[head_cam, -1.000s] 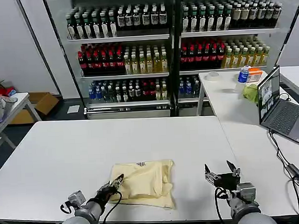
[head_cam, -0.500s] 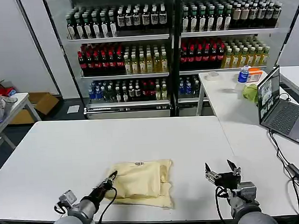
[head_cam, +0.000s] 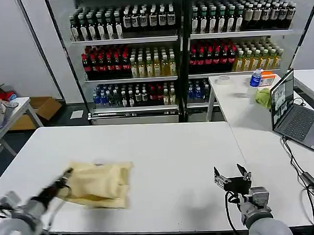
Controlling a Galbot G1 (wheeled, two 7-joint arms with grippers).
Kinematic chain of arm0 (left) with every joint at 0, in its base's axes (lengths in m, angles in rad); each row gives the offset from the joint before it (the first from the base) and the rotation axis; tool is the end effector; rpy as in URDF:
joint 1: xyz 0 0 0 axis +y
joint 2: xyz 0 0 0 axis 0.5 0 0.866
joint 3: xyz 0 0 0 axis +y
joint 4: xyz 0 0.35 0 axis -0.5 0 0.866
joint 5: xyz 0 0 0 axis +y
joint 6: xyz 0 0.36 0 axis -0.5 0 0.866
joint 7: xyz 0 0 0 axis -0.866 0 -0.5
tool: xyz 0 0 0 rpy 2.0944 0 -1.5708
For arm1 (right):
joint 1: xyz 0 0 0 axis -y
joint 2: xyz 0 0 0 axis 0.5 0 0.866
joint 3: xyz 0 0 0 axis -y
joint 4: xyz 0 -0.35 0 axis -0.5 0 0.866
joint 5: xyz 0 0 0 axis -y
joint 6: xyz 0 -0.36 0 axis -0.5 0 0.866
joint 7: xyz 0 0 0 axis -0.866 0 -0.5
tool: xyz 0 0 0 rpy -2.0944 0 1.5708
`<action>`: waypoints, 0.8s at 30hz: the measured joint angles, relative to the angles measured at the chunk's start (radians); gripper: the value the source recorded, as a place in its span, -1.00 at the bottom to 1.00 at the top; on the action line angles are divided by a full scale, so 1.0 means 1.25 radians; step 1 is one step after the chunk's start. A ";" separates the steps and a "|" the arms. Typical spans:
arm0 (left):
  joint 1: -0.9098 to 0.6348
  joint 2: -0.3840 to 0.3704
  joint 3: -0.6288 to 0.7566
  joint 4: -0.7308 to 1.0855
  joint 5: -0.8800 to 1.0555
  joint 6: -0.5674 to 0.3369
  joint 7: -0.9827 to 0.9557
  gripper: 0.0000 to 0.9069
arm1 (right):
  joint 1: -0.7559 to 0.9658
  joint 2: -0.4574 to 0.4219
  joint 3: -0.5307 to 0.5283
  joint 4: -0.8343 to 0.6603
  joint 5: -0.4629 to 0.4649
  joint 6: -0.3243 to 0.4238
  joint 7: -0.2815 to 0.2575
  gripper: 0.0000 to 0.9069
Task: Fold and organize the clothes.
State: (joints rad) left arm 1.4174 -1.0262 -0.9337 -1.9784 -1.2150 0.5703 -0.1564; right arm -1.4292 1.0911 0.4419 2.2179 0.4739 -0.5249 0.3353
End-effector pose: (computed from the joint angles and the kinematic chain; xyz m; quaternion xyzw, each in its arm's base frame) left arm 0.2431 0.2201 -0.2113 0.0210 -0.9473 0.2587 0.1876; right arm 0.2176 -0.0406 -0.2262 0.0165 -0.9840 0.0322 0.1743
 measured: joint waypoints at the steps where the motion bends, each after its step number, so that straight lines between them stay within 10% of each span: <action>1: -0.002 0.024 -0.022 0.007 0.000 0.000 0.005 -0.98 | 0.001 0.000 0.001 0.000 0.001 0.000 0.000 1.00; 11: 0.004 0.201 -0.110 -0.011 0.144 -0.010 0.055 -0.98 | -0.007 0.008 0.005 0.009 0.000 0.003 -0.001 1.00; 24: 0.038 0.094 0.224 -0.055 0.682 -0.082 0.041 -0.98 | -0.030 0.001 0.019 0.029 -0.010 0.004 0.000 1.00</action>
State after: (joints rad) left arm 1.4653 -0.9085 -0.6533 -2.0465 -0.3627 0.4672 -0.1047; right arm -1.4666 1.0927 0.4661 2.2538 0.4617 -0.5203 0.3350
